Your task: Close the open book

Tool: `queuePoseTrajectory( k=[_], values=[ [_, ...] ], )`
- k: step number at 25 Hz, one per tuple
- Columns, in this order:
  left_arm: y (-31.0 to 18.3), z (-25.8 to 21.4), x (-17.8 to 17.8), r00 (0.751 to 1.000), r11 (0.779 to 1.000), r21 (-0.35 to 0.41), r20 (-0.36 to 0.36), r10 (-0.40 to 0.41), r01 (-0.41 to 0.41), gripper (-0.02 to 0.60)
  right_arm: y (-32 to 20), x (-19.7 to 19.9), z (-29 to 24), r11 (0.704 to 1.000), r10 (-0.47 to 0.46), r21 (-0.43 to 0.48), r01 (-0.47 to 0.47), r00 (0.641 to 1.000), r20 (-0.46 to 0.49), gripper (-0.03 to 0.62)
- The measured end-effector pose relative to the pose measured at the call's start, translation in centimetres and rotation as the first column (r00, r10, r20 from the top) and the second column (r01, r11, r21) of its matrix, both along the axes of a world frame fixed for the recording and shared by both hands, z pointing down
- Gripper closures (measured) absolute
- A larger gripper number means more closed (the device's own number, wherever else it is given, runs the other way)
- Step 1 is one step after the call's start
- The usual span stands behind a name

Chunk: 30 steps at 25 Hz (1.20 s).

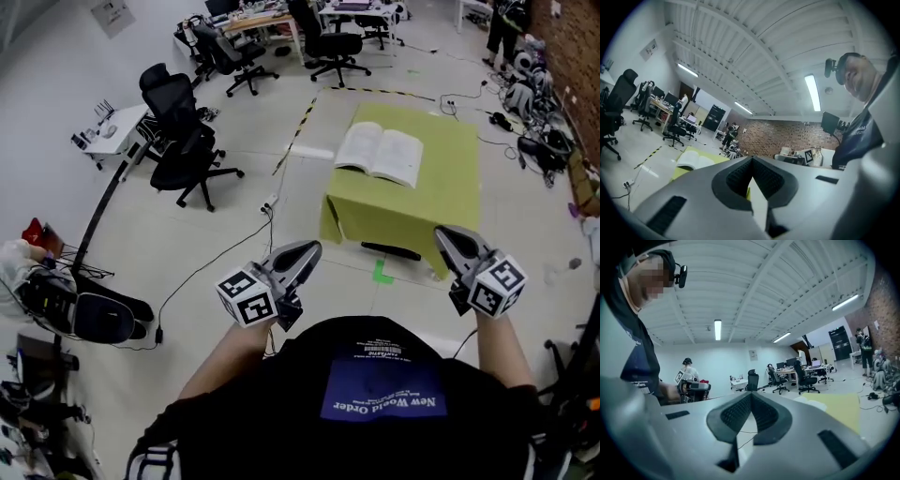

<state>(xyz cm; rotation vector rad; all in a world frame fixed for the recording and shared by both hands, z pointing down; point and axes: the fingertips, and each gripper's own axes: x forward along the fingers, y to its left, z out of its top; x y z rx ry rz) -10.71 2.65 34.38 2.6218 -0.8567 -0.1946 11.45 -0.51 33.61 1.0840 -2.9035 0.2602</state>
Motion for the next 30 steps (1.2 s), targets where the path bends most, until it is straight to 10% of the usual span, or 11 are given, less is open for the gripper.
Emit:
queuePoseTrajectory(
  k=[12,23,30],
  values=[
    [-13.9,3.0,0.1,0.993,0.992,-0.042,-0.019,0.119,-0.119,0.586,-11.0,-0.8,2.0,0.996,0.087,-0.026,-0.087,0.996,-0.01,0.609],
    [-29.1,2.5,-0.6,0.927,0.927,-0.014,-0.03,0.373,-0.374,0.586,-20.2,-2.7,2.1,0.95,0.306,-0.06,-0.306,0.952,-0.004,0.609],
    [-32.7,2.3,0.6,0.919,0.92,-0.021,-0.06,0.389,-0.39,0.586,-24.2,-1.7,0.8,0.947,0.316,-0.06,-0.317,0.948,-0.017,0.609]
  ],
)
